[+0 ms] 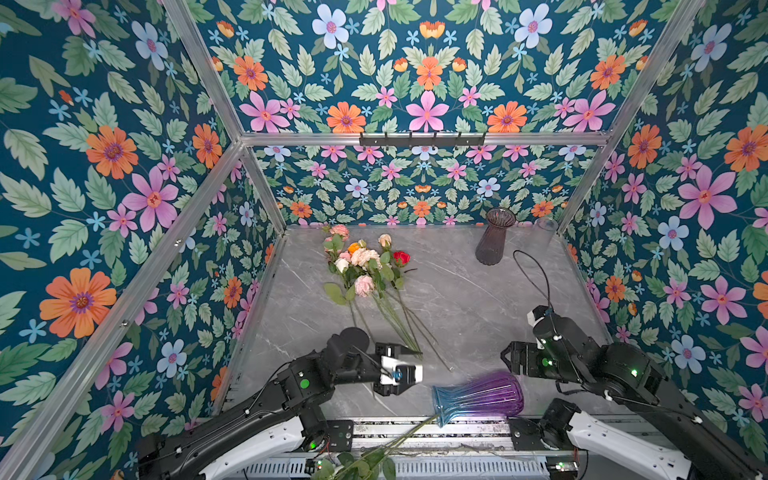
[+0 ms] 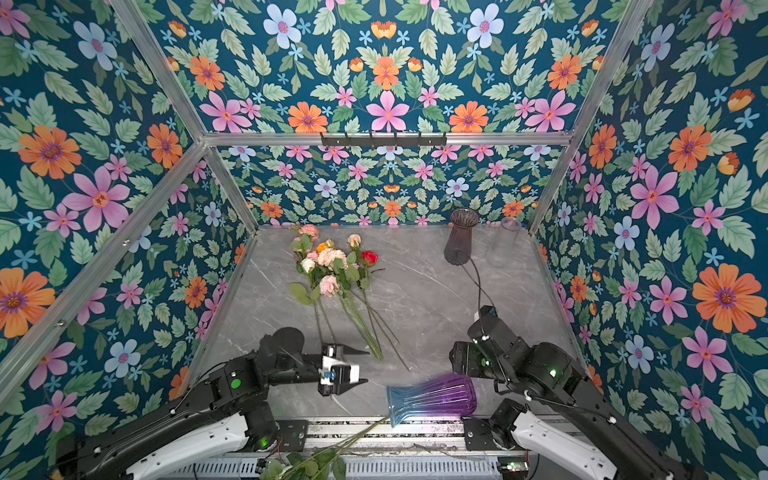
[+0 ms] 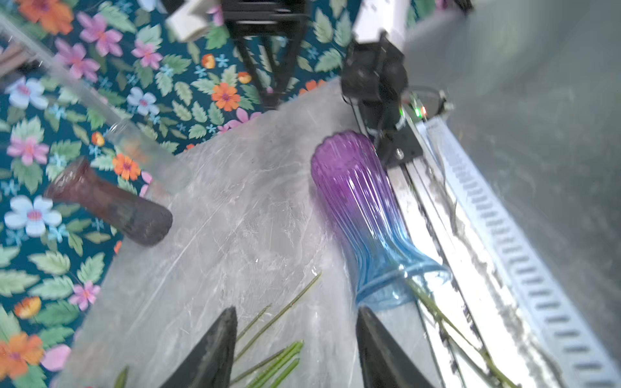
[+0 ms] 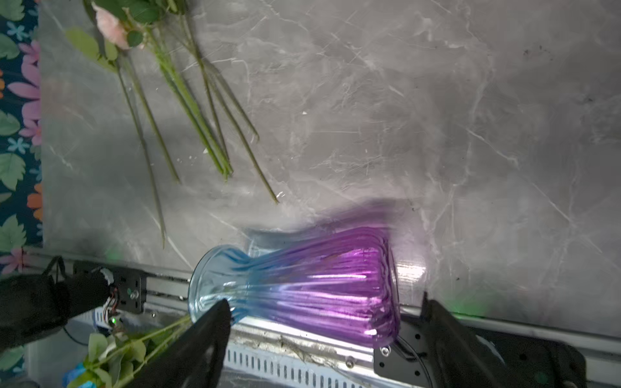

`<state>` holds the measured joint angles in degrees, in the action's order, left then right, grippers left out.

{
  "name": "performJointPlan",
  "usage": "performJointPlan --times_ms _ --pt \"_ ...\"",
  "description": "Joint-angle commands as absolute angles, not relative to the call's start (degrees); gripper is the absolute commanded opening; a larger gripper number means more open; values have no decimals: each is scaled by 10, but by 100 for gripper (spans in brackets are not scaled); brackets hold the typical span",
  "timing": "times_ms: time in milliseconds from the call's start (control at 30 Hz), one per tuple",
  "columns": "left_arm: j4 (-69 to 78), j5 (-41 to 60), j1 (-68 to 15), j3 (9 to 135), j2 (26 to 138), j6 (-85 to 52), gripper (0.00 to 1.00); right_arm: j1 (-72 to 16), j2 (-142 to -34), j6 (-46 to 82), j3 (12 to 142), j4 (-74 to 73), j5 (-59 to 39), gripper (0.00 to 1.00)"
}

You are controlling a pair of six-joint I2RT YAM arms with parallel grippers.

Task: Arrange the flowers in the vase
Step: 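Close the left gripper on the purple-blue vase neck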

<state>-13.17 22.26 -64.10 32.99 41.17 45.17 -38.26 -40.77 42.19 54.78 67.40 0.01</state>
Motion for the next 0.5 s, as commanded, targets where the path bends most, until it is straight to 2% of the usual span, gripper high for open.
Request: performJointPlan --times_ms 0,67,167,467 --pt "-95 95 -703 308 446 672 58 -278 -396 325 519 611 -144 89" --pt "-61 26 -759 297 477 706 60 -218 -387 306 513 602 -194 89" --pt "-4 -16 -814 283 511 740 62 -191 -384 301 514 595 -204 90" --pt "36 11 -826 278 592 772 60 -189 -381 311 496 562 -196 90"
